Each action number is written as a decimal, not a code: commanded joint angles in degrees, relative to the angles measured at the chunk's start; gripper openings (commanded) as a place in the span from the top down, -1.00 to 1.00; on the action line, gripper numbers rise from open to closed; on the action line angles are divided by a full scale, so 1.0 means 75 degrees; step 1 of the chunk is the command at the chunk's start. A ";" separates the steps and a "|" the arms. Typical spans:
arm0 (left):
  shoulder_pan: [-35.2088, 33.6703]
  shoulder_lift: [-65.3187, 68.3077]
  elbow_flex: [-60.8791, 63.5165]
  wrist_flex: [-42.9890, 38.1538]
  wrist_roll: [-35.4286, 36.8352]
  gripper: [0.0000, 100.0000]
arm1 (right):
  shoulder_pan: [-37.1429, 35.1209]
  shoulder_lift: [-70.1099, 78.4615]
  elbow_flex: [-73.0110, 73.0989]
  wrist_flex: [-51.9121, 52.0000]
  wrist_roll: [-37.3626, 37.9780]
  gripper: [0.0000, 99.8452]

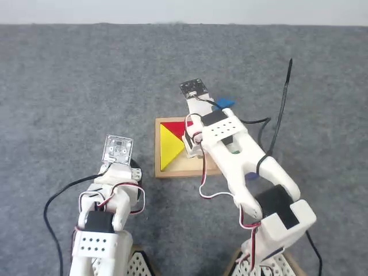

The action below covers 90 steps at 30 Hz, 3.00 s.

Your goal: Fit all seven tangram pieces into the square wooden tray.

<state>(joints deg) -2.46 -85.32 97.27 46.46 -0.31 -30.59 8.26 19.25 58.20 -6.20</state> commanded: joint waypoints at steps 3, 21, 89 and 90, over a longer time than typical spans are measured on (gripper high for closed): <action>-0.0035 -0.0094 -0.0064 0.0035 0.0047 0.97 | 0.0135 -0.0088 -0.0316 -0.0147 -0.0539 0.99; -0.0035 -0.0094 -0.0064 0.0035 0.0047 0.97 | 0.0522 -0.0076 -0.0340 -0.0158 -0.1266 0.99; -0.0023 -0.0094 -0.0064 0.0035 0.0047 0.97 | 0.2092 -0.2432 0.0316 0.0615 -0.0070 0.61; -0.0023 -0.0094 -0.0064 0.0035 0.0047 0.97 | 0.2104 -0.2444 0.0410 0.0592 0.0211 0.61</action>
<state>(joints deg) -2.46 -85.32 97.27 46.46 -0.31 -17.23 -5.19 20.92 62.15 -10.15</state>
